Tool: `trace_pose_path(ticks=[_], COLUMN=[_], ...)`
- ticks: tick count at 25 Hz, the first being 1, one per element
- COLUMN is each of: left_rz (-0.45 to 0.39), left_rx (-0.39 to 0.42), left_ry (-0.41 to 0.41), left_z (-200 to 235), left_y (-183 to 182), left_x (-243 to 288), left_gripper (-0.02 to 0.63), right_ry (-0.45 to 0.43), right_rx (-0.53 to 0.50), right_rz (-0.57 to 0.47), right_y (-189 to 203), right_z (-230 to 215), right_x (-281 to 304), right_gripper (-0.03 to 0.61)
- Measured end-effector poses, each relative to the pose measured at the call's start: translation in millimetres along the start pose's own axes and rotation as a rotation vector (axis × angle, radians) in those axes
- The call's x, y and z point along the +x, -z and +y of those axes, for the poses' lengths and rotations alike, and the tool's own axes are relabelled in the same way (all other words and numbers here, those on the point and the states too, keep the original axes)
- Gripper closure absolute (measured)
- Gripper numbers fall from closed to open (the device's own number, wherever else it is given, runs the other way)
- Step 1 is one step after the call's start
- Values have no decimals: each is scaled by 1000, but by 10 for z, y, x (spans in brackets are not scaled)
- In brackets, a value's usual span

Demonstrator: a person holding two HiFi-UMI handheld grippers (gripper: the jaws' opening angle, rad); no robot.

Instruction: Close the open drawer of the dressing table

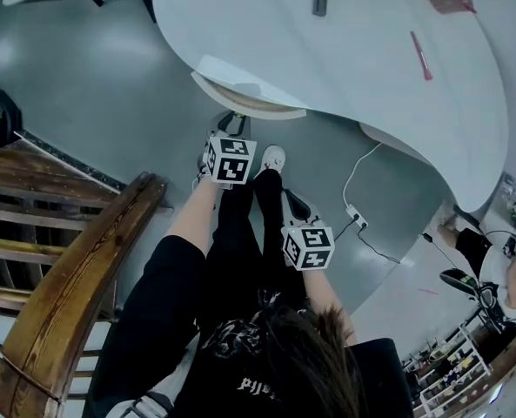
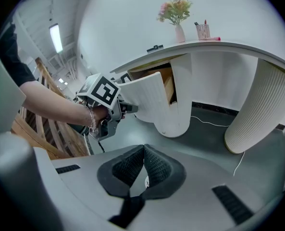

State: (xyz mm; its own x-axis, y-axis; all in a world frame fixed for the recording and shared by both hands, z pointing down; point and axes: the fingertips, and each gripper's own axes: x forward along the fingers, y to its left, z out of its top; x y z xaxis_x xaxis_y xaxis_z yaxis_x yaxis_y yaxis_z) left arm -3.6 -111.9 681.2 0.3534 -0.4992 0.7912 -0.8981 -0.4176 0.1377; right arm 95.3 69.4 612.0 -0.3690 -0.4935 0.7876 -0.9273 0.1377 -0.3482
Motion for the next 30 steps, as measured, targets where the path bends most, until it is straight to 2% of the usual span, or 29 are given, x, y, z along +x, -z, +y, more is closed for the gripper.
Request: trace_pose_path(ticks=[5,19,24,30], left_rz=[-11,-62,-73,-93], left_rx=[18,25,4,33], left_ry=[4,-6,8,-2], left_z=[30,10,11,13], left_y=[-25,-175,-215,-273], left_x=[27,129,169,214], left_gripper=[495,495,495,495], right_ry=[-1,-1,1,18], right_rx=[44,76,88,117], right_rz=[-12,-14,-30,-48], right_y=[16,64,40,17], right_z=[-30,-147,-170,-247], right_x=[30,-1,8,18], right_gripper=[552,552,552,552])
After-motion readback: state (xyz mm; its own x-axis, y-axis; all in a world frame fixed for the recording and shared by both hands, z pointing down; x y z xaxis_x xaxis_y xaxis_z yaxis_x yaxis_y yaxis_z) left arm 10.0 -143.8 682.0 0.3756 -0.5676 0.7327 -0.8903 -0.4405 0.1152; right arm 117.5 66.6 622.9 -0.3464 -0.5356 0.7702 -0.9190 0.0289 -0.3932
